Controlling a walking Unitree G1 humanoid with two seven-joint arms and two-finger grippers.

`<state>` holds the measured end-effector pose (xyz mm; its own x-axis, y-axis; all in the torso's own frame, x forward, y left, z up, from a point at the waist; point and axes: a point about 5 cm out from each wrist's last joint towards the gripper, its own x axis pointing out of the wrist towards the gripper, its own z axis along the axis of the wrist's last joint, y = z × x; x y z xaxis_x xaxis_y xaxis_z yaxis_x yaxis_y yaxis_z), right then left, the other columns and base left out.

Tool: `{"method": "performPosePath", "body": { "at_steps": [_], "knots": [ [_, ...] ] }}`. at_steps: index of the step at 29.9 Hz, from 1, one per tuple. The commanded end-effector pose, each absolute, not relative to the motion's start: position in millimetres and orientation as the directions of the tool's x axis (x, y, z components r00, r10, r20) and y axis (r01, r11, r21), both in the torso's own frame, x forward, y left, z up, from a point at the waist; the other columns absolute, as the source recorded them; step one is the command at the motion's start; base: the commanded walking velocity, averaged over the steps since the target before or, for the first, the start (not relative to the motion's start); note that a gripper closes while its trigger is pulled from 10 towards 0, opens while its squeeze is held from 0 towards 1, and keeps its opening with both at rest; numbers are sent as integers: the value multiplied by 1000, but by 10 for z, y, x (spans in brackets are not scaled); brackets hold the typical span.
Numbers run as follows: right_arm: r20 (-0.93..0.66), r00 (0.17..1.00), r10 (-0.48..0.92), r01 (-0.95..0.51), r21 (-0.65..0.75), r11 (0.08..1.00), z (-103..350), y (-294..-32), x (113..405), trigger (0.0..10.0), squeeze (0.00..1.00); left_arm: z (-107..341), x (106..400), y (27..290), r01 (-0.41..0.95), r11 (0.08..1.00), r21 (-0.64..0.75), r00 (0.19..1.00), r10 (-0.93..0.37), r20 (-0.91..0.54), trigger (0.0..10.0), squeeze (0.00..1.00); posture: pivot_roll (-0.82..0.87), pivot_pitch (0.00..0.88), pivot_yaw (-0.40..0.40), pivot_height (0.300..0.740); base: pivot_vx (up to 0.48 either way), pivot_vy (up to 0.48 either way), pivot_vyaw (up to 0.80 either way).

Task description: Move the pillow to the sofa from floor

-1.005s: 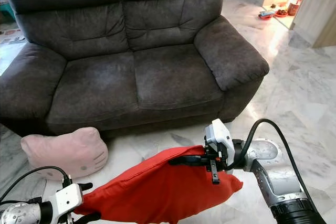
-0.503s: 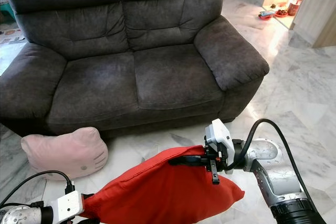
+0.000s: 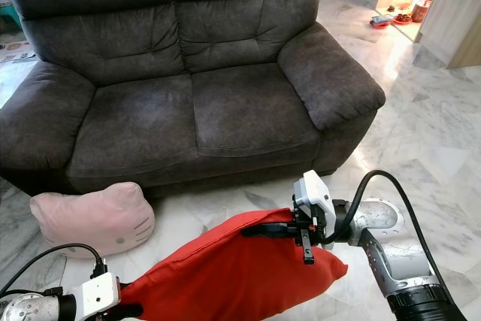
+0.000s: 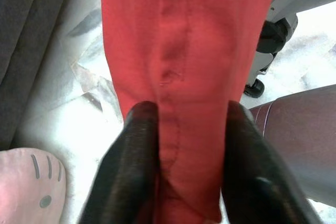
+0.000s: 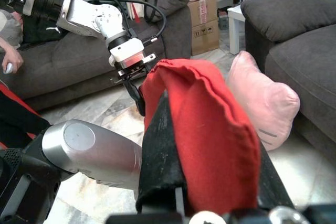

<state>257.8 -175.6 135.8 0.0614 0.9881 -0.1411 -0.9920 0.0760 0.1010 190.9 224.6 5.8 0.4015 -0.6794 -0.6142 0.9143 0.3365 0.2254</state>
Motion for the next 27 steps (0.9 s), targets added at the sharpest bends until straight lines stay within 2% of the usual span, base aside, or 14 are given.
{"method": "performPosePath", "body": {
  "at_steps": [1, 9, 16, 17, 18, 19, 20, 21, 22, 23, 24, 25, 26, 27],
  "knots": [
    [-72, 28, 997, -1000, 0, 28, 1579, -1669, 2612, 10000, 0, 97, 1931, 2291, 914, 330, 237, 404, -673, -620, 0, 0, -44, 90, 54, 740, 0, 0, 0],
    [-71, 29, 997, -1000, 1, 29, 1573, -1663, 2611, 10000, 0, 107, 1940, 2246, 916, 330, 229, 400, -687, -607, 0, 0, -44, 91, 57, 740, 0, 0, 0],
    [-70, 45, 997, -999, -4, 45, 1556, -1658, 2612, 10000, 0, 155, 1997, 2212, 898, 374, 230, 436, -698, -568, 0, 0, -43, 90, 59, 740, 0, 0, 0],
    [-64, 70, 996, -998, -13, 69, 1552, -1657, 2625, 10000, 0, 184, 2053, 2207, 873, 416, 255, 485, -686, -543, 0, 0, -44, 91, 61, 740, 0, 0, 0],
    [-64, 70, 996, -998, -13, 69, 1552, -1657, 2625, 10000, 0, 184, 2053, 2207, 873, 416, 255, 485, -686, -543, 0, 0, -44, 91, 61, 740, 0, 0, 0],
    [-54, 118, 991, -993, -33, 117, 1550, -1654, 2660, 10000, 0, 237, 2144, 2190, 830, 472, 296, 556, -662, -502, 0, 0, -44, 92, 61, 740, 0, 0, 0],
    [-39, 199, 979, -979, -60, 197, 1544, -1652, 2722, 10000, 0, 321, 2273, 2170, 757, 552, 350, 653, -617, -439, 1412, 0, -42, 92, 61, 740, 0, 0, 0],
    [-25, 289, 957, -955, -71, 287, 1526, -1657, 2790, 10000, 0, 414, 2402, 2154, 671, 629, 393, 742, -560, -368, 8863, 0, -43, 91, 61, 740, 0, 0, 0],
    [-25, 289, 957, -955, -71, 287, 1526, -1657, 2790, 10000, 0, 414, 2402, 2154, 671, 629, 393, 742, -560, -368, 8863, 0, -43, 91, 61, 740, 0, 0, 0],
    [-14, 376, 927, -923, -91, 373, 1504, -1672, 2850, 10000, 0, 511, 2497, 2126, 601, 693, 398, 800, -523, -296, 10000, 0, -45, 91, 61, 740, 0, 0, 0],
    [-12, 489, 872, -868, -107, 485, 1455, -1693, 2922, 10000, 0, 639, 2602, 2087, 509, 768, 389, 860, -468, -202, 10000, 0, -50, 94, 62, 740, 0, 0, 0],
    [-12, 489, 872, -868, -107, 485, 1455, -1693, 2922, 10000, 0, 639, 2602, 2087, 509, 768, 389, 860, -468, -202, 10000, 0, -50, 94, 62, 740, 0, 0, 0],
    [-15, 570, 822, -815, -137, 563, 1420, -1708, 2972, 10000, 0, 729, 2663, 2068, 448, 810, 377, 893, -430, -137, 10000, 0, -54, 96, 63, 740, 0, 0, 0],
    [-16, 594, 804, -796, -150, 586, 1409, -1714, 2987, 10000, 0, 758, 2678, 2061, 433, 821, 371, 899, -421, -116, 10000, 0, -54, 96, 63, 740, 0, 0, 0]
  ]
}}
